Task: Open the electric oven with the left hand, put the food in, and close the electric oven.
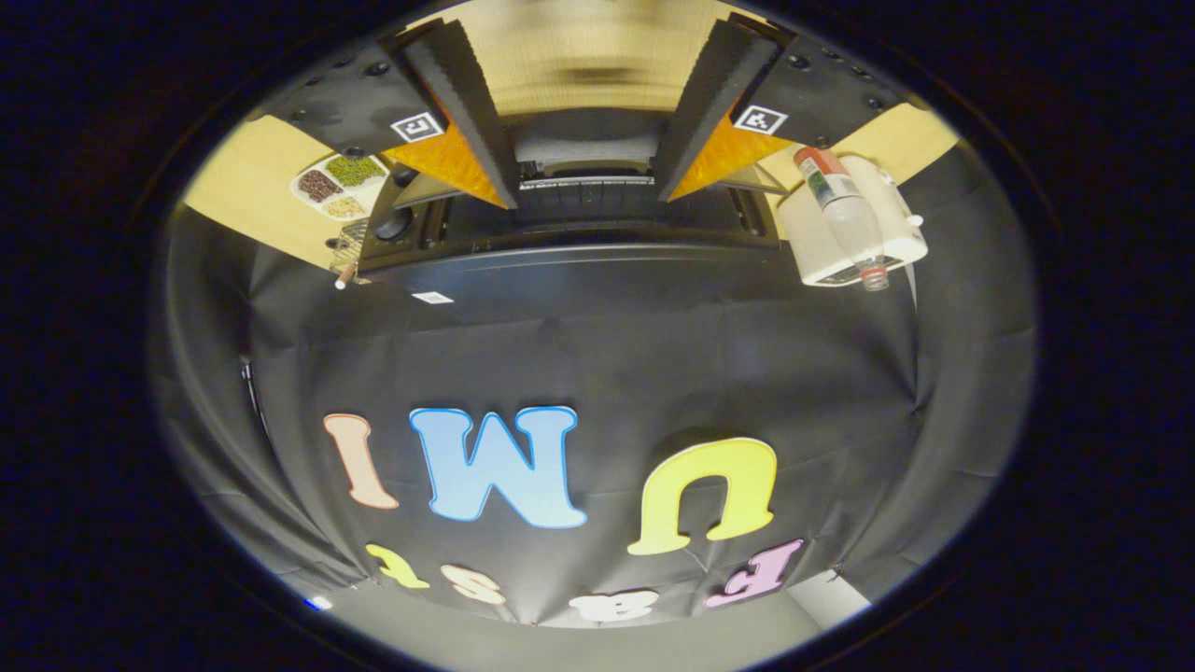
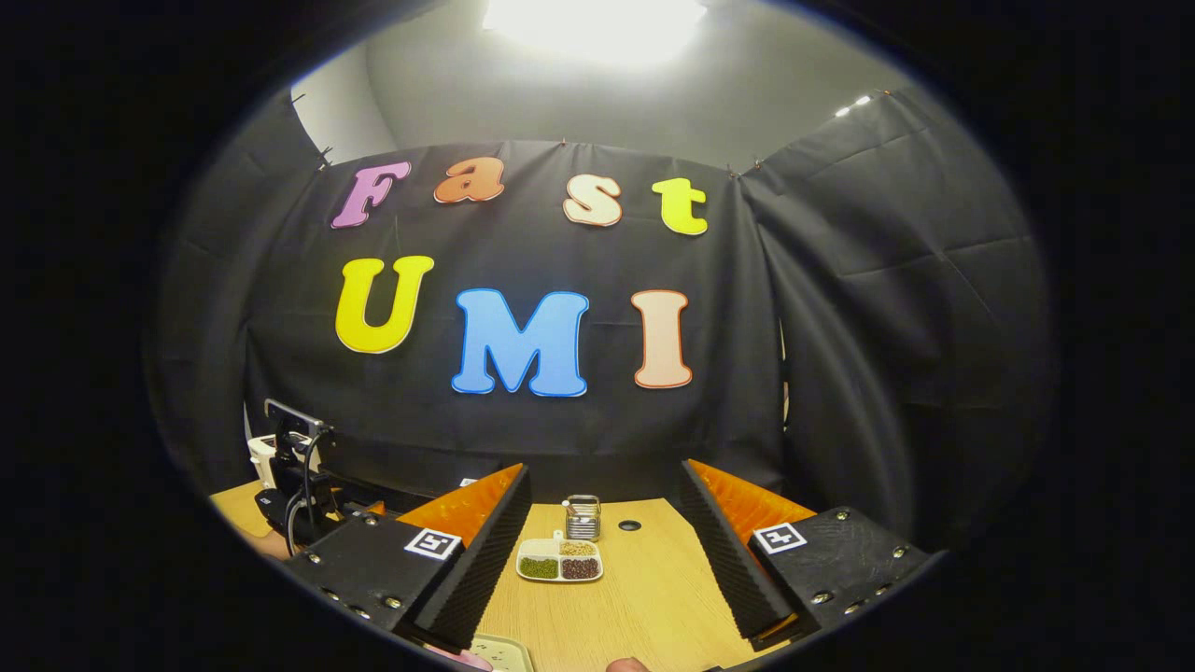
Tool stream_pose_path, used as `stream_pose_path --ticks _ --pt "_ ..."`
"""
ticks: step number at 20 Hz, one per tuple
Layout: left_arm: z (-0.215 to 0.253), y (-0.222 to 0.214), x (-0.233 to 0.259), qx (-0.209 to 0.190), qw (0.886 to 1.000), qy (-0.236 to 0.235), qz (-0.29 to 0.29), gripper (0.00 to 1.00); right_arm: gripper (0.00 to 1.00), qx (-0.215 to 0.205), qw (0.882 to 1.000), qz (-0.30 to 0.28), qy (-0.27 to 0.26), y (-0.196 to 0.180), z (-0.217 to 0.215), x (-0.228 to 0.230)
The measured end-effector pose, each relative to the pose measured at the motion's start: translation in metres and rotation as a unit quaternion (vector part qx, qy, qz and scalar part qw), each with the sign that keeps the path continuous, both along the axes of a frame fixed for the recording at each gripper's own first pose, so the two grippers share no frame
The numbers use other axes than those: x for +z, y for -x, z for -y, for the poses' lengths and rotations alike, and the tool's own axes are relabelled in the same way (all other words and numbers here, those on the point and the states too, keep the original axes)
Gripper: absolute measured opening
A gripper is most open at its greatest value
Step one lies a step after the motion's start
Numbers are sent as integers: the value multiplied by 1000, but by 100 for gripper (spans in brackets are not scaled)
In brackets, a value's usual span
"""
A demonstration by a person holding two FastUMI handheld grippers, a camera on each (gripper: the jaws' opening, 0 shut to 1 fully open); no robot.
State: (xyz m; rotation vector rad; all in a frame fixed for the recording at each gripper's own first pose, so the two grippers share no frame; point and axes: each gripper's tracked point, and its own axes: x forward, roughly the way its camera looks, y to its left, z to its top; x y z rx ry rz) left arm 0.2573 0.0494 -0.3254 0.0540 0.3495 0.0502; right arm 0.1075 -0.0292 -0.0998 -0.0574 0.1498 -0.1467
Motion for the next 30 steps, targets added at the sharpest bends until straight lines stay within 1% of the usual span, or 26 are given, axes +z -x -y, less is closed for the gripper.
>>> stream_pose_path --ticks 1,2,5,7,10,11,12,13,14,15,19,22,23,24,25,27,29,30 --pt "1 7 -3 1 1000 -2 -4 97 98 4 1000 -1 -2 1 0 -1" --pt "2 13 -5 3 1000 -4 -7 100 98 7 1000 -2 -3 3 0 0" --pt "2 34 -16 8 1000 -9 -19 94 98 17 1000 -9 -7 9 2 -3" --pt "3 46 -24 14 1000 -4 -27 91 98 22 1000 -14 -8 14 3 -4" --pt "3 63 -37 25 999 10 -38 100 98 28 999 -23 -9 21 6 -6" --pt "4 67 -42 27 999 11 -43 91 98 30 999 -26 -9 24 7 -7" --pt "5 72 -46 30 998 13 -47 97 98 32 999 -28 -7 26 7 -7" --pt "5 77 -54 34 998 16 -56 97 98 33 999 -29 -6 28 8 -7" --pt "6 82 -59 37 997 22 -61 100 98 34 999 -31 -6 29 9 -7" --pt "5 87 -65 40 997 24 -66 97 98 35 999 -33 -6 31 9 -8" --pt "10 101 -83 36 996 18 -80 97 98 44 998 -48 -4 40 7 -15" --pt "14 112 -87 34 996 17 -83 97 98 53 997 -55 -7 45 3 -17" --pt "15 117 -85 34 996 19 -83 100 98 57 997 -56 -10 45 1 -20" --pt "15 122 -80 34 996 20 -82 97 98 61 996 -57 -14 45 -1 -20" --pt "17 126 -74 35 996 22 -80 97 98 63 996 -58 -18 44 -2 -22" --pt "19 133 -50 34 997 24 -64 97 98 68 995 -66 -29 42 -5 -29" --pt "18 139 -14 30 999 24 -39 97 98 77 993 -73 -43 40 -11 -36" --pt "18 141 8 28 999 25 -21 100 98 83 993 -73 -49 37 -13 -40"
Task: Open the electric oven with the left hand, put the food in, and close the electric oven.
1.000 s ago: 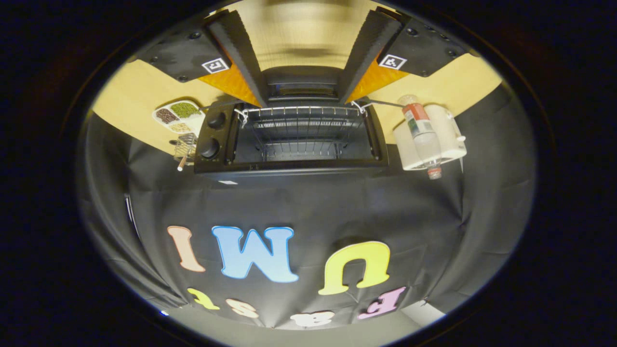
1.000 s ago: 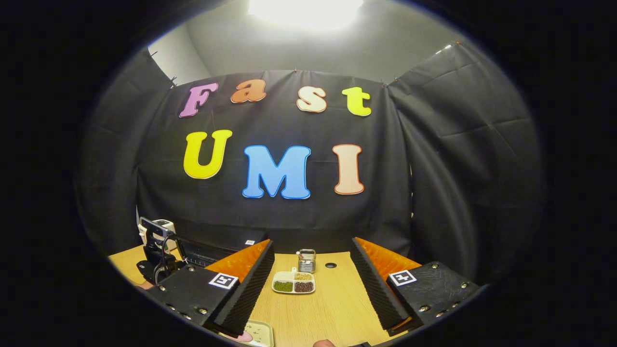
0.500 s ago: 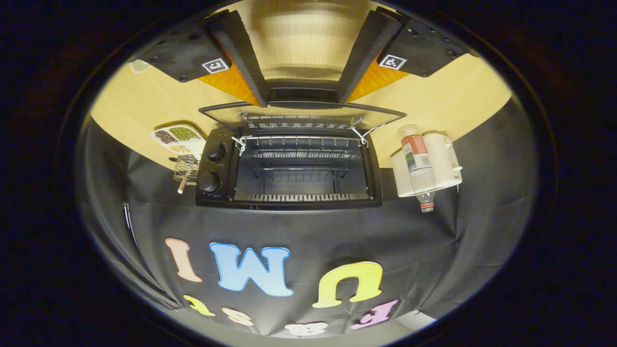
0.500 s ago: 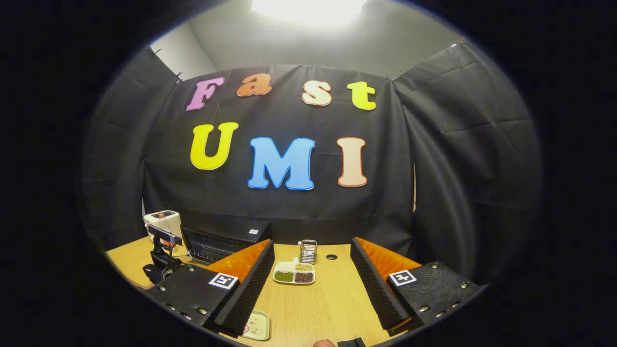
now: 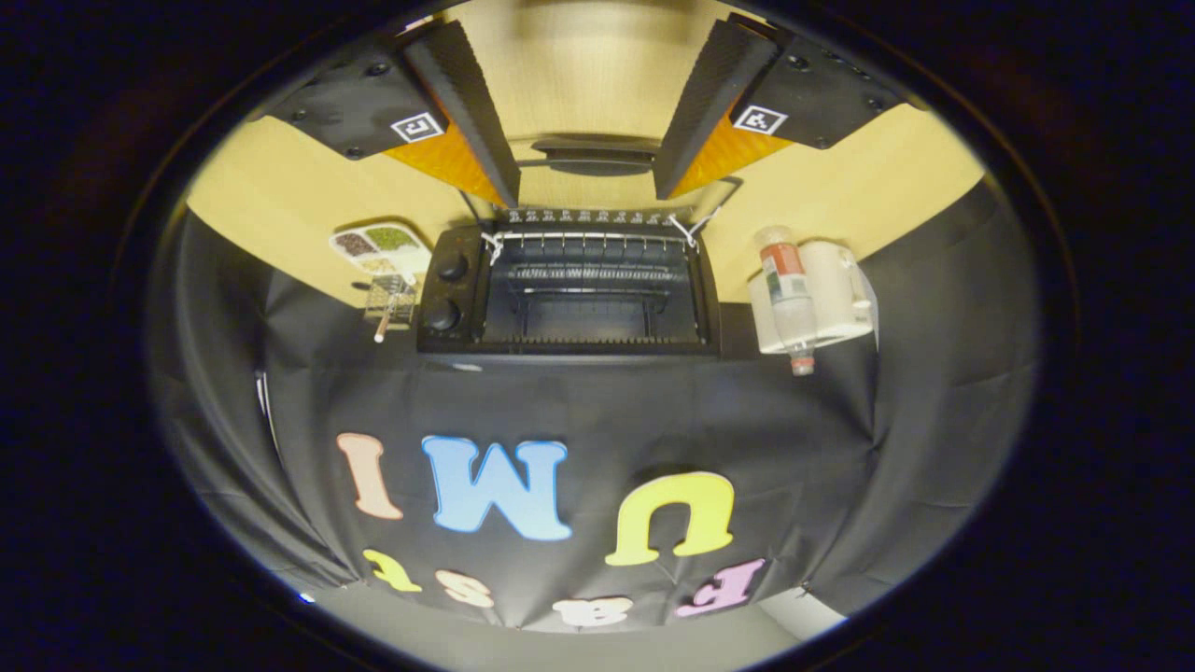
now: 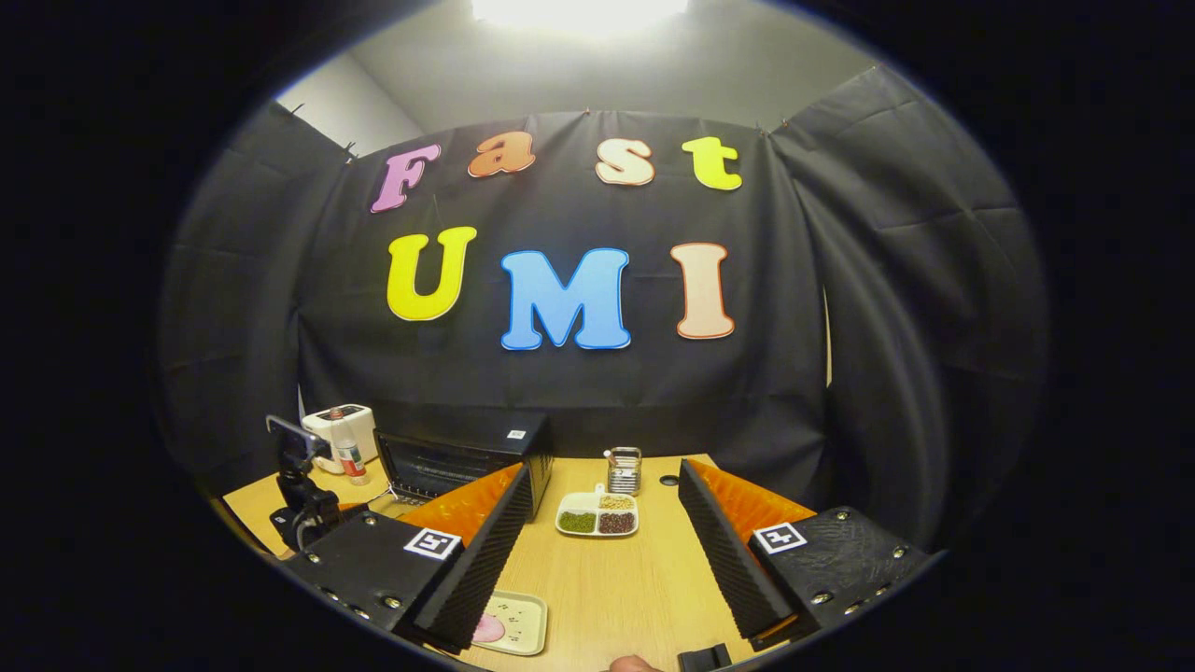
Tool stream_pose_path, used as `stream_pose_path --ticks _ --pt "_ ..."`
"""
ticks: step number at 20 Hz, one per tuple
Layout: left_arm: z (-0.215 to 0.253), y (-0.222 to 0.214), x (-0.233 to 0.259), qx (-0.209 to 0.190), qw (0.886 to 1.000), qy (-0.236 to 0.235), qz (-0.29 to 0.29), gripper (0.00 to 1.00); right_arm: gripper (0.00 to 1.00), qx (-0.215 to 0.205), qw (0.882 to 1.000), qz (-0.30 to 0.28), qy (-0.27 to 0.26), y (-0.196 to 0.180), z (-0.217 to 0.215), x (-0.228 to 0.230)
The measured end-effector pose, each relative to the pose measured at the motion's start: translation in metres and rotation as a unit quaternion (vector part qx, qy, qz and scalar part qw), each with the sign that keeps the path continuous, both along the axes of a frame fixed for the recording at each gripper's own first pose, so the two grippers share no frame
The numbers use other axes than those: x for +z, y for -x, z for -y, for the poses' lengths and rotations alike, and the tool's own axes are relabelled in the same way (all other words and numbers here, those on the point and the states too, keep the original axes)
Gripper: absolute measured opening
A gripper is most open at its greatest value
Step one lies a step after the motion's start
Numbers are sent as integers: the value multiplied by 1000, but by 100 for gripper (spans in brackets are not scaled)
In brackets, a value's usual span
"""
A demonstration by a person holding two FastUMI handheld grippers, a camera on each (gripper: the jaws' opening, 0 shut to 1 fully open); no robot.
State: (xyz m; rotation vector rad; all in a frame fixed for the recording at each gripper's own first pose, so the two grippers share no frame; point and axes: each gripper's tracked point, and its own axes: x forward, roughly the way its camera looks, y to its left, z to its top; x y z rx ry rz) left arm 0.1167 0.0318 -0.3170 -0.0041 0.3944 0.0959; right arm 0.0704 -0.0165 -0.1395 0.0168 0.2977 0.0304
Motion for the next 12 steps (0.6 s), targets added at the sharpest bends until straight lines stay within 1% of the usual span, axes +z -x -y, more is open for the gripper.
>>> stream_pose_path --ticks 1,3,4,6,7,8,9,11,12 --pt "0 2 16 0 1000 0 13 97 98 3 1000 -1 -6 -3 -2 -4" --pt "-3 9 54 -1 999 -4 40 97 98 14 1000 -17 -23 -6 -9 -19" --pt "-7 13 72 0 999 -9 52 93 98 26 998 -34 -38 -7 -16 -30" --pt "-12 22 106 0 997 -14 74 100 98 43 995 -65 -67 -10 -26 -50" --pt "-13 29 120 2 996 -12 85 100 98 52 992 -84 -82 -10 -31 -60" --pt "-15 34 133 3 996 -11 94 100 98 62 988 -103 -98 -8 -38 -71" --pt "-19 39 144 6 995 -12 102 96 98 75 982 -126 -117 -5 -46 -82" --pt "-27 51 167 11 993 -19 119 95 99 91 970 -170 -145 0 -53 -103" --pt "-30 56 177 12 992 -25 126 100 98 94 964 -193 -155 3 -54 -115"
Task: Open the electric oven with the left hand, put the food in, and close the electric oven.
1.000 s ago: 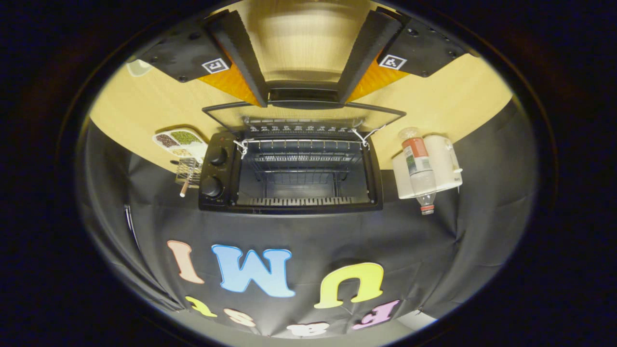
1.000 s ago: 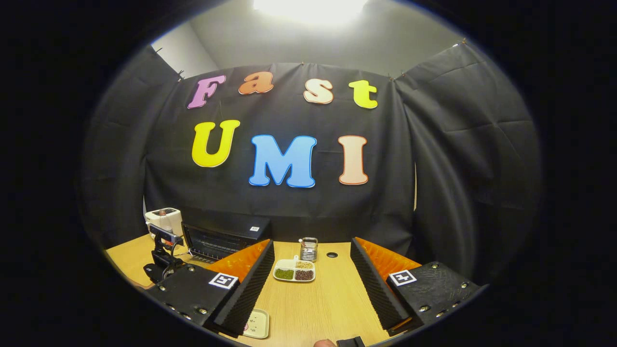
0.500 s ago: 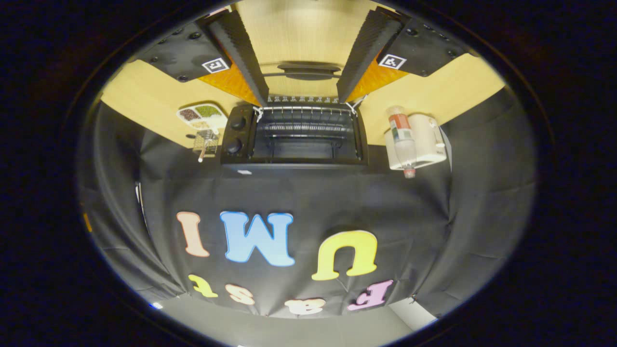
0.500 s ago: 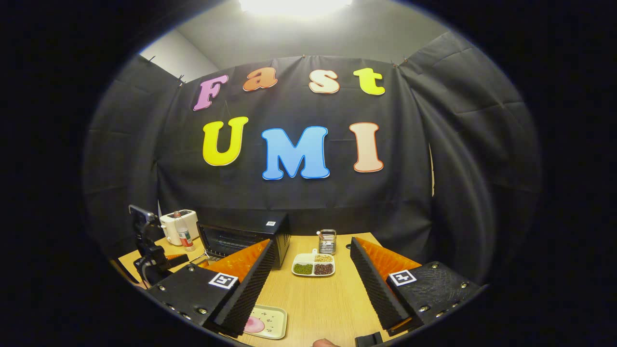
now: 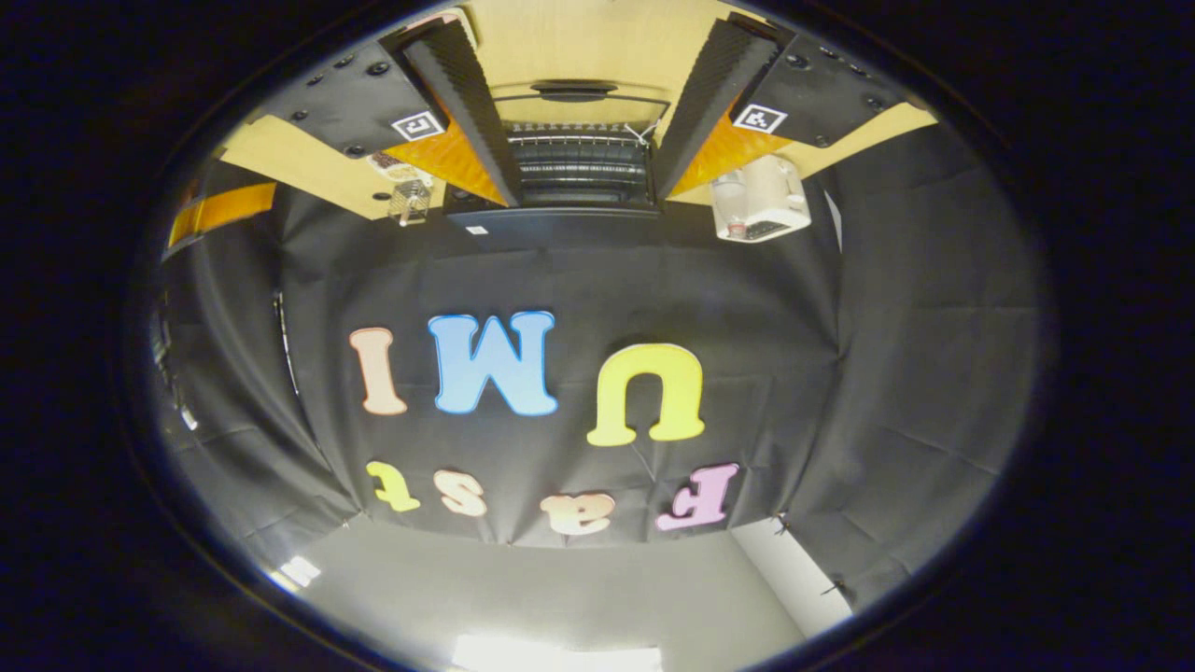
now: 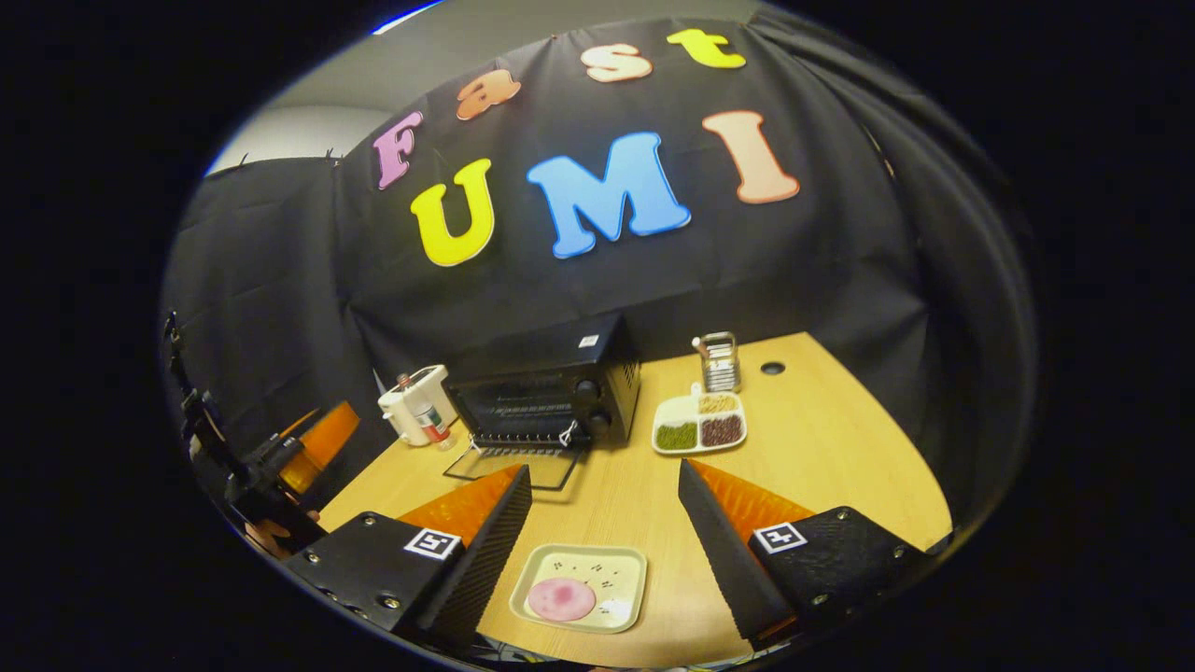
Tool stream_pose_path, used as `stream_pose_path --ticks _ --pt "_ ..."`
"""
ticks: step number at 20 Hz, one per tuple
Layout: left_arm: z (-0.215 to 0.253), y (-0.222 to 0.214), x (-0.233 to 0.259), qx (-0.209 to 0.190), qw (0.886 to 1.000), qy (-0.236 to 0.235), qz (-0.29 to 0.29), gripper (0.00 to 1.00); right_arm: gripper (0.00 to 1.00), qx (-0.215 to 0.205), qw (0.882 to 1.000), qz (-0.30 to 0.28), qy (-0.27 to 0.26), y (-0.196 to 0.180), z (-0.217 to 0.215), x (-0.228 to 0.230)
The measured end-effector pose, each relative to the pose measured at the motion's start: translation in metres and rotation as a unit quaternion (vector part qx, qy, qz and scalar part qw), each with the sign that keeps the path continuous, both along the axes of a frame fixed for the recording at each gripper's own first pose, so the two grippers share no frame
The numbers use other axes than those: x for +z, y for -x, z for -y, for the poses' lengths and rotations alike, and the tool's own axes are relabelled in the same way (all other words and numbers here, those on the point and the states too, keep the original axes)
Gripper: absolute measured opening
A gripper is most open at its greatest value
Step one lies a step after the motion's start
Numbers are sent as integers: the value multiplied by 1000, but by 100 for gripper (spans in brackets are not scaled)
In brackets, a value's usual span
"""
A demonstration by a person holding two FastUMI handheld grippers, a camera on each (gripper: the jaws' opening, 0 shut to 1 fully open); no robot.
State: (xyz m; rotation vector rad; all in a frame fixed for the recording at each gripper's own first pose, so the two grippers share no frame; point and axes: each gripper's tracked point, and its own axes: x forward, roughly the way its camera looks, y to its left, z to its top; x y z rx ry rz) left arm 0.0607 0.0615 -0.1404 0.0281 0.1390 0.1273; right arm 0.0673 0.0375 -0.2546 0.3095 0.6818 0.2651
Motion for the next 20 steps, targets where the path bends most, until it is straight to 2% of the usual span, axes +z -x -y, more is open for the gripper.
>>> stream_pose_path --ticks 1,2,4,6,9,14,17,20 --pt "-4 7 9 4 1000 -7 6 96 98 8 1000 -22 -9 2 -1 -11" --pt "-10 12 17 7 1000 -12 9 100 98 18 999 -46 -16 4 -3 -22" --pt "-18 23 30 18 1000 -19 15 96 98 36 995 -88 -34 8 -5 -39" --pt "-27 34 41 31 999 -28 20 100 98 52 988 -133 -65 13 -12 -54" --pt "-35 49 52 44 998 -42 23 100 98 75 971 -205 -98 24 -16 -79" --pt "-44 61 54 66 996 -50 20 100 97 119 947 -285 -87 45 -17 -120" --pt "-53 68 51 81 995 -56 16 100 96 131 932 -326 -88 58 -22 -140" --pt "-62 77 48 96 994 -53 9 100 96 140 926 -344 -61 68 -18 -162"
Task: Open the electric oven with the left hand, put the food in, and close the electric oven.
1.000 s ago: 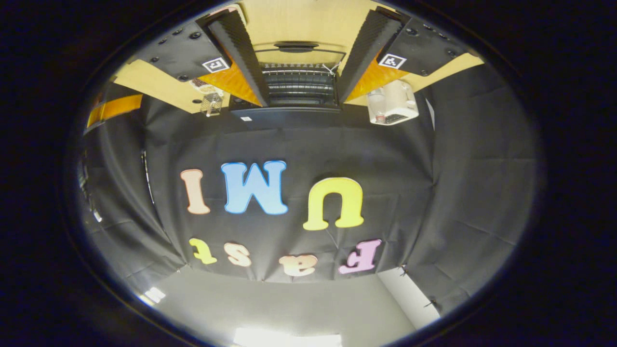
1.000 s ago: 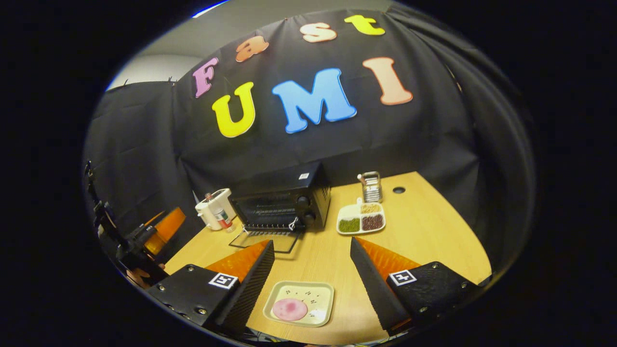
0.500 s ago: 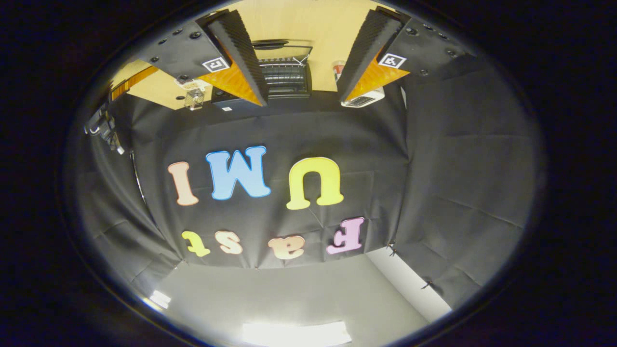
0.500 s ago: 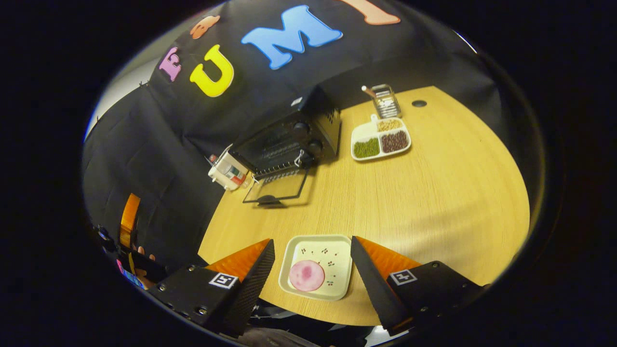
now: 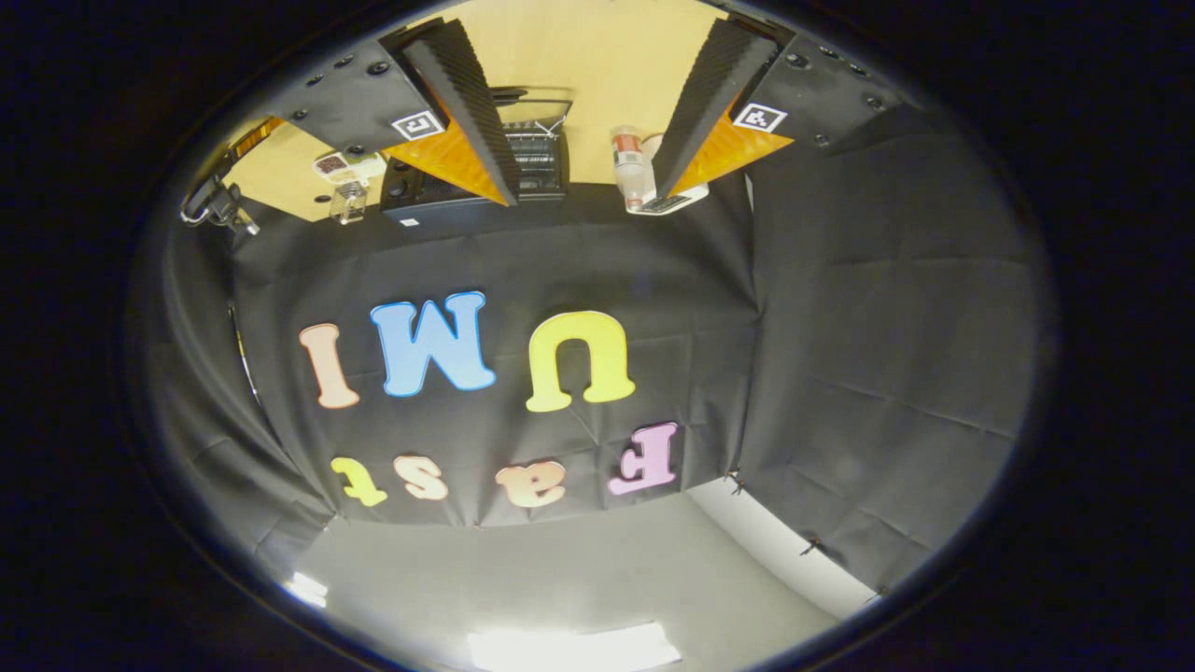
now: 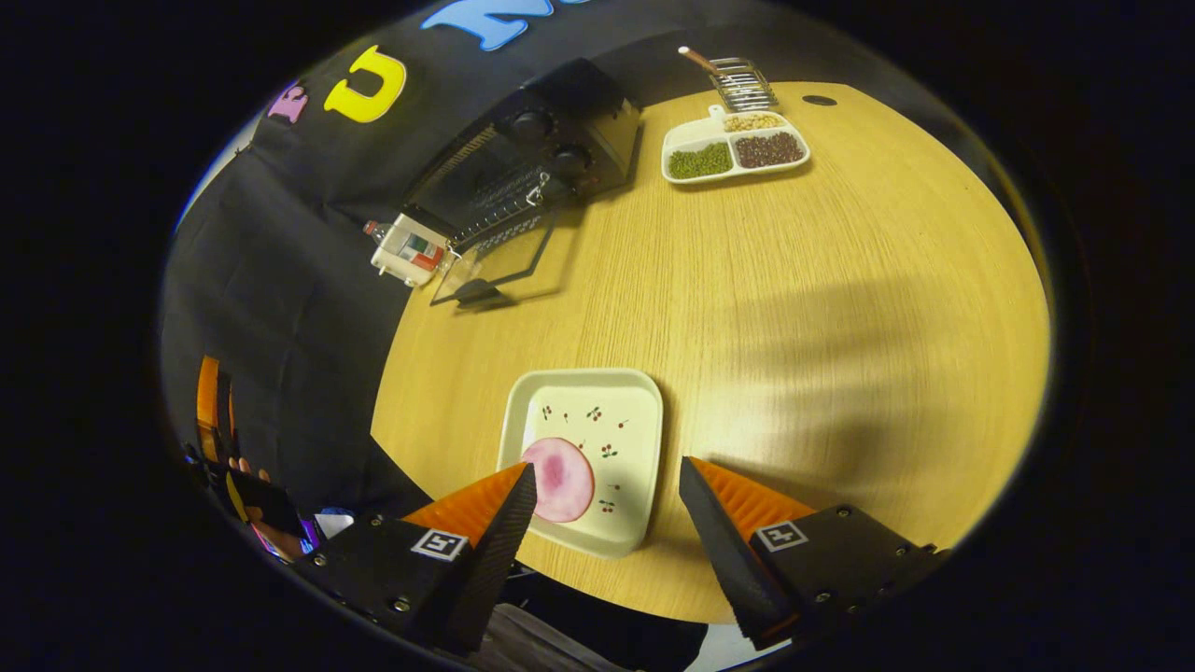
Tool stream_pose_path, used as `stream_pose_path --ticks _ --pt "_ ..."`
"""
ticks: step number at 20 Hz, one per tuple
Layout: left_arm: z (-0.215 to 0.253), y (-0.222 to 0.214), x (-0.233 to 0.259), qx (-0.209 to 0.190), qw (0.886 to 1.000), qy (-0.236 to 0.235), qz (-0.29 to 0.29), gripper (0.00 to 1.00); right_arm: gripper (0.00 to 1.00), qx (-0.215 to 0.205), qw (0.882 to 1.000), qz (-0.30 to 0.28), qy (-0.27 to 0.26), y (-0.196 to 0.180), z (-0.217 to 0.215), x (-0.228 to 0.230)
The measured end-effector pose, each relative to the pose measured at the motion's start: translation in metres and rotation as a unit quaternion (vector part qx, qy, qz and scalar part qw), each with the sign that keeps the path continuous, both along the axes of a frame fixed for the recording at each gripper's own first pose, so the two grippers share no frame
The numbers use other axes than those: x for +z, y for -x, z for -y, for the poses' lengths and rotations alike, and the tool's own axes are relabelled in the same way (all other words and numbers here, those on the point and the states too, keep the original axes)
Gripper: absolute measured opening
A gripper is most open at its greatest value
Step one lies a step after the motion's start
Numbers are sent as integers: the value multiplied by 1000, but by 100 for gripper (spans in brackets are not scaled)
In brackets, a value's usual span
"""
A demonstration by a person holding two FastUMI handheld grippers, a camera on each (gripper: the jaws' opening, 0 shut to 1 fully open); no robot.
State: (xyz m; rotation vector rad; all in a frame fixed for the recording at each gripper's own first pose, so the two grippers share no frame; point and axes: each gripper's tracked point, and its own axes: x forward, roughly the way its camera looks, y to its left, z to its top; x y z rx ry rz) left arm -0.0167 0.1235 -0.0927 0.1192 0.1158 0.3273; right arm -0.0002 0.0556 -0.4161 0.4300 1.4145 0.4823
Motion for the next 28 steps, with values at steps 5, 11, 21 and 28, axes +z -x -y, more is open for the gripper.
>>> stream_pose_path --ticks 5,11,21,28 --pt "-15 4 -2 18 1000 3 -3 100 71 30 998 -25 45 10 2 -21" --pt "-13 -1 -9 18 1000 17 -3 100 52 25 995 -77 53 14 -1 -21" --pt "-10 1 -7 18 1000 19 -1 100 0 -14 995 -86 43 11 1 -31" --pt "-8 12 -5 25 1000 18 -6 100 0 -18 997 -75 -13 3 4 -28"
